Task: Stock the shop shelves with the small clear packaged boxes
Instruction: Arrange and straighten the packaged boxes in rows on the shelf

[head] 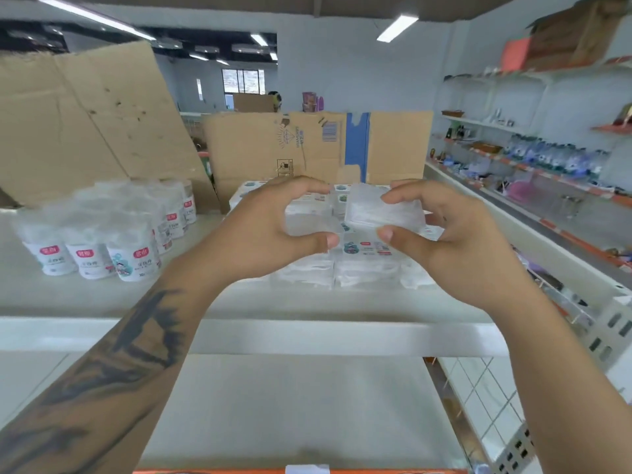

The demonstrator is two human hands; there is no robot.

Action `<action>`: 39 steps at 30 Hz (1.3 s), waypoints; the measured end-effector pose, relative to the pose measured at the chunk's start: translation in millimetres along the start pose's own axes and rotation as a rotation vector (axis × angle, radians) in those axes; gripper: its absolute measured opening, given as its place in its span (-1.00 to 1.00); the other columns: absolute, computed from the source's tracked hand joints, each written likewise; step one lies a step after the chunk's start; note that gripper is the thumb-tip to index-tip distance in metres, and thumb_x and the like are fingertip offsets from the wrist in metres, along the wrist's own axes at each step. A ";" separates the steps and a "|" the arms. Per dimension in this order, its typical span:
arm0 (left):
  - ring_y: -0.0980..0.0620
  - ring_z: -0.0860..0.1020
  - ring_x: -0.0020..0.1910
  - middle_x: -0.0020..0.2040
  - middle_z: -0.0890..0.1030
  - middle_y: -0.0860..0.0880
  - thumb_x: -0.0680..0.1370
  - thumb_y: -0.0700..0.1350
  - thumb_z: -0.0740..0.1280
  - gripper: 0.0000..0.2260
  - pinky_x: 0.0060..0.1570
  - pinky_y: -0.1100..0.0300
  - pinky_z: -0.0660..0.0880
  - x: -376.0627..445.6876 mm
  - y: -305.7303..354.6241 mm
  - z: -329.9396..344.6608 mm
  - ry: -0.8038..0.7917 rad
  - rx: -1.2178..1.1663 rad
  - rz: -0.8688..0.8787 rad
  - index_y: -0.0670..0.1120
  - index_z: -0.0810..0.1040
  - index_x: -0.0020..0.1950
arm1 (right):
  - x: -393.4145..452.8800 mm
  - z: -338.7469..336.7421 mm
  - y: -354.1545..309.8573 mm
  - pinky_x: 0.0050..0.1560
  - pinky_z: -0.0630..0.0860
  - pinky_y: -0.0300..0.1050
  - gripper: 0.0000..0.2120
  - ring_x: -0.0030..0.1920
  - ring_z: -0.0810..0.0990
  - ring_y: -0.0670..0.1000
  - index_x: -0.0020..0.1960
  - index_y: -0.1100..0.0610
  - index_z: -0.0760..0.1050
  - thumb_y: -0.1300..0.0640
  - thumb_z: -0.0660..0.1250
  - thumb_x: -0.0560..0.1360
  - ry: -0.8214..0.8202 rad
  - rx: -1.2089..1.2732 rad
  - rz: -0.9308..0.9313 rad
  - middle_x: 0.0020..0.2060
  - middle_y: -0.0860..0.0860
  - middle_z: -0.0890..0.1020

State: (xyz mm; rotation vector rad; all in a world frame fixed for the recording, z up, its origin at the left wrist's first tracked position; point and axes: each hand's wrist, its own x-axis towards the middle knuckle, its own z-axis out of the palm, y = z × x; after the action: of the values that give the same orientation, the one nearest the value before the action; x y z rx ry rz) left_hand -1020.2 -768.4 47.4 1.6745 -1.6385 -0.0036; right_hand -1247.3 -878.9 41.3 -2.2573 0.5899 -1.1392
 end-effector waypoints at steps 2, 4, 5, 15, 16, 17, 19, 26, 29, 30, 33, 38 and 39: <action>0.31 0.44 0.33 0.30 0.54 0.28 0.45 0.04 0.58 -0.49 0.36 0.37 0.33 -1.9 5.7 -3.3 0.044 -0.047 0.089 0.19 0.54 0.37 | 6.8 2.0 -8.7 0.08 0.48 -0.37 -0.75 0.12 0.61 -0.22 0.14 -0.03 0.62 0.12 0.53 0.48 -0.033 0.088 0.011 0.13 -0.22 0.66; 0.24 0.50 0.31 0.27 0.59 0.23 0.48 -0.02 0.57 -0.55 0.34 0.32 0.37 -3.9 8.4 -6.5 0.107 -0.069 0.170 0.14 0.59 0.34 | 13.5 4.6 -15.6 0.02 0.51 -0.18 -0.76 0.04 0.65 -0.10 0.11 -0.04 0.62 0.08 0.54 0.47 -0.067 0.125 0.001 0.10 -0.16 0.69; 0.22 0.53 0.29 0.24 0.61 0.21 0.49 -0.04 0.56 -0.60 0.32 0.31 0.39 -5.4 9.0 -8.7 0.146 -0.083 0.187 0.11 0.62 0.32 | 15.9 6.4 -19.4 -0.05 0.51 -0.10 -0.76 -0.03 0.66 -0.05 0.11 -0.03 0.63 0.05 0.54 0.47 -0.085 0.151 -0.002 0.08 -0.12 0.70; -0.03 0.72 0.02 -0.01 0.76 -0.04 0.51 -0.08 0.53 -0.81 0.08 0.07 0.60 -32.2 9.6 -27.4 0.269 -0.532 -0.035 -0.12 0.69 0.08 | 20.4 31.7 -42.5 -0.01 0.55 0.06 -0.54 -0.07 0.68 0.12 0.26 0.08 0.53 0.12 0.50 0.39 -0.118 0.642 0.070 -0.01 0.14 0.74; -0.06 0.72 0.00 -0.03 0.76 -0.07 0.49 -0.06 0.53 -0.78 0.07 0.07 0.61 -35.4 11.3 -27.5 0.283 -0.575 -0.059 -0.13 0.69 0.07 | 20.3 35.7 -44.8 -0.03 0.56 0.02 -0.50 -0.09 0.68 0.13 0.29 0.11 0.51 0.15 0.50 0.37 -0.121 0.703 0.092 -0.01 0.16 0.74; -0.09 0.72 -0.02 -0.04 0.76 -0.10 0.48 -0.05 0.52 -0.75 0.09 0.07 0.61 -38.6 13.3 -27.1 0.294 -0.613 -0.077 -0.15 0.69 0.07 | 20.2 39.8 -47.6 -0.05 0.56 0.00 -0.48 -0.11 0.68 0.13 0.30 0.13 0.49 0.16 0.50 0.36 -0.118 0.758 0.117 -0.02 0.17 0.74; -0.08 0.72 -0.08 -0.05 0.76 -0.11 0.47 -0.05 0.48 -0.72 0.07 0.10 0.62 -44.4 18.0 -26.6 0.311 -0.686 -0.106 -0.20 0.69 0.07 | 19.3 46.6 -53.0 -0.07 0.55 -0.02 -0.49 -0.12 0.67 0.14 0.24 0.16 0.47 0.14 0.51 0.34 -0.097 0.840 0.174 -0.03 0.17 0.74; -0.13 0.72 0.00 -0.03 0.75 -0.15 0.45 -0.03 0.48 -0.67 0.19 -0.06 0.58 -61.2 20.1 -34.3 0.177 -0.686 -0.227 -0.22 0.61 0.09 | 17.1 60.2 -67.0 0.01 0.60 0.16 -0.65 -0.08 0.70 0.17 0.15 0.16 0.49 0.12 0.47 0.41 -0.065 0.935 0.228 -0.05 0.16 0.74; -0.11 0.70 0.05 0.03 0.74 -0.15 0.45 -0.11 0.51 -0.65 0.13 0.13 0.59 -66.5 17.8 -45.2 0.103 -0.646 -0.158 -0.19 0.61 0.19 | 24.0 56.7 -70.8 0.00 0.60 0.14 -0.75 -0.10 0.71 0.11 0.21 0.16 0.59 0.17 0.40 0.54 -0.097 0.888 0.179 -0.05 0.12 0.74; -0.12 0.69 0.06 0.06 0.73 -0.17 0.44 -0.12 0.54 -0.58 0.12 0.13 0.59 -67.6 16.2 -50.2 0.123 -0.646 -0.134 -0.17 0.59 0.26 | 26.4 54.7 -72.0 0.01 0.59 0.12 -0.73 -0.07 0.70 0.10 0.23 0.17 0.59 0.18 0.39 0.55 -0.121 0.881 0.162 -0.01 0.13 0.74; -0.12 0.65 0.15 0.18 0.69 -0.10 0.37 -0.06 0.56 -0.41 0.17 -0.02 0.57 -70.5 12.6 -60.4 0.193 -0.562 -0.028 -0.04 0.52 0.38 | 31.0 49.9 -71.9 -0.07 0.58 0.01 -0.63 -0.09 0.69 0.10 0.22 0.20 0.57 0.14 0.45 0.44 -0.188 0.868 0.129 -0.04 0.16 0.74; -0.09 0.52 0.38 0.40 0.56 0.07 0.40 -0.04 0.61 -0.35 0.38 -0.18 0.45 -81.0 10.9 -58.3 0.076 -0.278 0.084 0.07 0.49 0.45 | 25.3 53.5 -60.0 -0.31 0.46 -0.18 -0.85 -0.28 0.62 0.04 -0.13 0.11 0.63 0.15 0.57 0.37 -0.362 0.760 0.130 -0.25 0.13 0.71; -0.07 0.52 0.40 0.39 0.57 0.08 0.40 -0.04 0.63 -0.35 0.39 -0.10 0.45 -83.5 10.3 -57.6 0.046 -0.218 0.093 0.07 0.51 0.45 | 23.6 55.3 -56.9 -0.26 0.47 -0.15 -0.88 -0.25 0.63 0.05 -0.17 0.10 0.65 0.15 0.58 0.36 -0.383 0.748 0.123 -0.24 0.14 0.71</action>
State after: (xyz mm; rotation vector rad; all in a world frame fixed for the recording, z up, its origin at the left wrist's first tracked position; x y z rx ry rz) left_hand -1014.1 -666.7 51.2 1.4235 -1.6181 -0.0935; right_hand -1180.8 -835.1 63.9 -1.6834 0.1063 -0.6746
